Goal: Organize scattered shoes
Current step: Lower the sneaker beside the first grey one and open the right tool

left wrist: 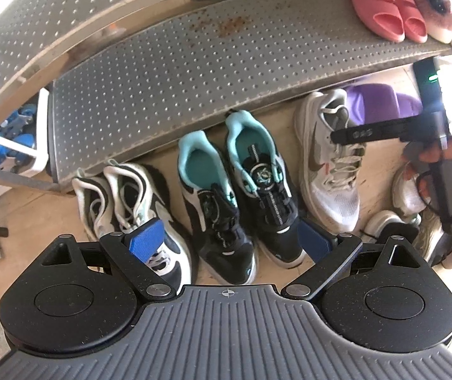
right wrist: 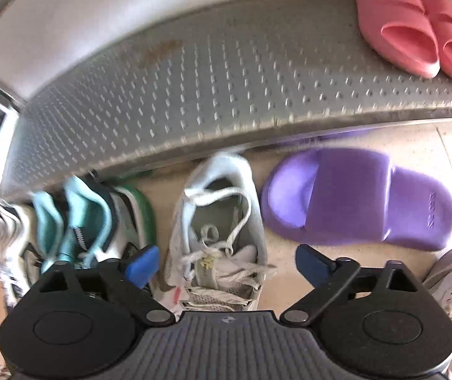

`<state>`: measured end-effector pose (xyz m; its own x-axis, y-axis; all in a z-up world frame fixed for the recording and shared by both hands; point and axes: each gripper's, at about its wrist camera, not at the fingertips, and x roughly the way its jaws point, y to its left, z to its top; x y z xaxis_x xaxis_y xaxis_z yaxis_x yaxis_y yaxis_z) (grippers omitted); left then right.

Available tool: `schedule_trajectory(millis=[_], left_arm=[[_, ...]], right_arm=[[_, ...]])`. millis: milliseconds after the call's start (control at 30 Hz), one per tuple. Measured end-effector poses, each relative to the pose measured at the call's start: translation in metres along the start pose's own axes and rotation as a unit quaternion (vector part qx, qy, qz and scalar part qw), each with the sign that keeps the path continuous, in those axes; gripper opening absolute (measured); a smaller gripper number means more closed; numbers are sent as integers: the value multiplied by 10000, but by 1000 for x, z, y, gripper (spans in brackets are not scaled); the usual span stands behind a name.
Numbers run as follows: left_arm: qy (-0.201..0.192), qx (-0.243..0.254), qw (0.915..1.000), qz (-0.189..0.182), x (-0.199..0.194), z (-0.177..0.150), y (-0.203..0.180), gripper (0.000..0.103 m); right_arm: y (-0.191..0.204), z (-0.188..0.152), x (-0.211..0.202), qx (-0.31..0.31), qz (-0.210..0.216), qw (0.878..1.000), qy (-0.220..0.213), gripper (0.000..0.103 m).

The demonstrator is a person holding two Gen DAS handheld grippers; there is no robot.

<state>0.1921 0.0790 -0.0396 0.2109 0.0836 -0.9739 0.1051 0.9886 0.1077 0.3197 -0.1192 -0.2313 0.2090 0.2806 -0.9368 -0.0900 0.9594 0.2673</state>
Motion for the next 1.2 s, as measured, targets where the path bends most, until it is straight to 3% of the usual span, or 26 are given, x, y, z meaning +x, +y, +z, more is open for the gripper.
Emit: schedule_trajectory(millis=[133,267,433,500,533,633,733,833,867,967,1033,1100,1133,1200], left_arm=[[10,-41,10000,-13,0,1,3,95],[-18,-61,10000,-53,-3,4,5,95],[-45,-75,9999,-78,-4,4,5,95],[-28,-68,9999,-74,-3,3,4,95],[-20,-65,10000,-72,-2,2,4,95],[-7,-40,10000,-55,-1,2,3,95],[-6,-23,10000,-44,-2,3,2,95],[-50,-43,10000,-69,-4,3,2,95],[-53,-44,10000,-69,-4,3,1,95],[-17,18,10000,-32,-1,4,-2,95],[-3,76,10000,-3,1,4,-4,95],[23,96,9999,43,3,4,-5,95],[37,103,9999,53,4,4,-6,95],[66,117,9999,70,5,5,-7,95]], right_arm=[[19,-4,22,-236,-254,9992,185,95],[47,-10,25,-1125,-933,9893,-61,65],[80,-31,24,-2418,-1359,9605,-215,55],[89,-34,22,-2612,-1335,9556,-262,55],[88,-33,21,-2529,-1271,9588,-250,56],[68,-14,17,-1505,-688,9862,64,63],[48,0,9,-903,-427,9945,306,68],[29,4,-12,-447,-166,9988,62,87],[23,3,-18,-315,-131,9994,-5,87],[21,-11,-4,-210,-37,9993,293,81],[28,-21,5,-350,174,9979,513,84],[46,-28,0,-989,-191,9939,443,83],[46,-27,-6,-1031,-208,9933,470,77],[37,-23,-24,-942,-231,9941,483,77]])
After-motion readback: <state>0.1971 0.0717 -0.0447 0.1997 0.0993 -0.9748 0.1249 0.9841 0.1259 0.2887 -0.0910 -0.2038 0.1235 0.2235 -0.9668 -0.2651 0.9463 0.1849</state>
